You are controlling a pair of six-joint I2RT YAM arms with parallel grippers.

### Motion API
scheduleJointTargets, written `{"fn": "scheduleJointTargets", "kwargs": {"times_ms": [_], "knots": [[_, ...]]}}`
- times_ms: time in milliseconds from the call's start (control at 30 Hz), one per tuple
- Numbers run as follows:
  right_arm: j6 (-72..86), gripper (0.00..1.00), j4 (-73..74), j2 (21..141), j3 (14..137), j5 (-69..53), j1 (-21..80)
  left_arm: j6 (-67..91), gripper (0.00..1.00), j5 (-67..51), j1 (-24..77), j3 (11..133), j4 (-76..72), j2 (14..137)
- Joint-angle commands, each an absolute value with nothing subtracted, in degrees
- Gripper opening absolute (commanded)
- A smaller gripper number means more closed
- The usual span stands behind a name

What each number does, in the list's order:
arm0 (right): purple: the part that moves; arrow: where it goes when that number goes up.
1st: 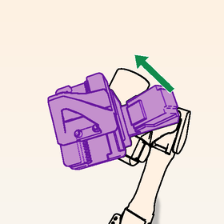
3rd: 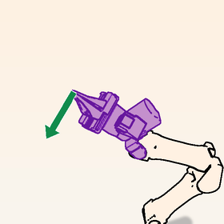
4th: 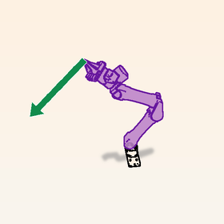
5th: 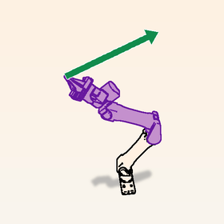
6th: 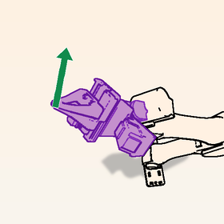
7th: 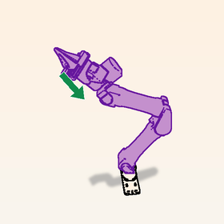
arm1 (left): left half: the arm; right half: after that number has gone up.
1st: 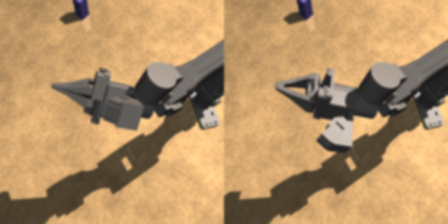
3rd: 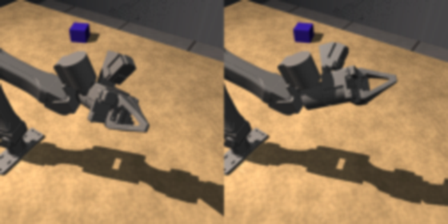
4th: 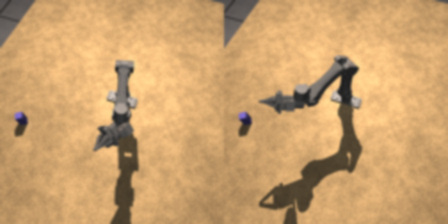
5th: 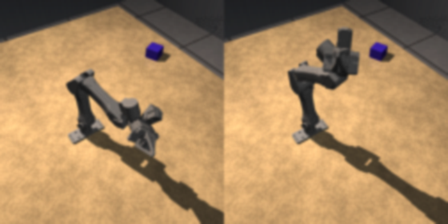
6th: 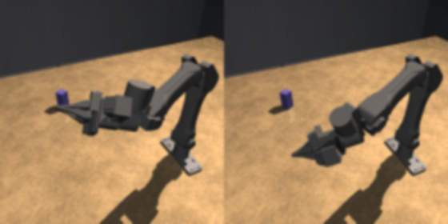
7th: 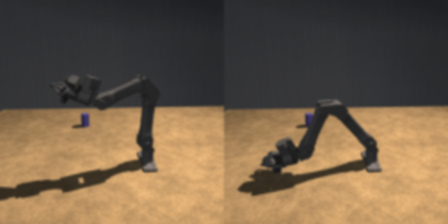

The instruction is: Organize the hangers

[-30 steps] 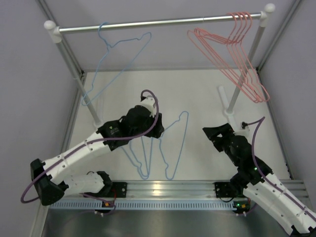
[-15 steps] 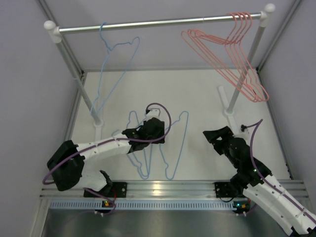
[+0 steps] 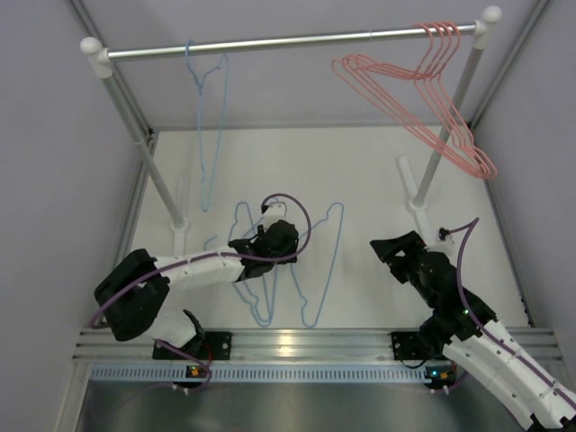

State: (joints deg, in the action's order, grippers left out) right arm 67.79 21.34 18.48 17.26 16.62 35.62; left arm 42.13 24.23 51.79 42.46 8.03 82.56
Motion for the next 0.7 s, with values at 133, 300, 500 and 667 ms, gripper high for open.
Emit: {"fn": "scheduleJointTargets", "kwargs": {"times_ms": [133,300,500,667], "knots": [[66.18,0.73,21.80,19.25,17.23,16.08,36.39,43.59,0.55,25.23,47.11,37.36,6.59,76.47],[66.27,0.73,21.18,19.60,16.88,15.82,36.39,43.77,0.55,22.51,45.27,35.42,5.89,74.00],[66.36,0.73,20.92,19.42,16.26,15.47,36.39,45.44,0.53,17.68,41.14,31.91,2.12,73.39],[66.45,0.73,20.92,18.99,16.00,15.38,36.39,45.44,0.51,11.52,36.31,29.36,-3.51,73.74]]}}
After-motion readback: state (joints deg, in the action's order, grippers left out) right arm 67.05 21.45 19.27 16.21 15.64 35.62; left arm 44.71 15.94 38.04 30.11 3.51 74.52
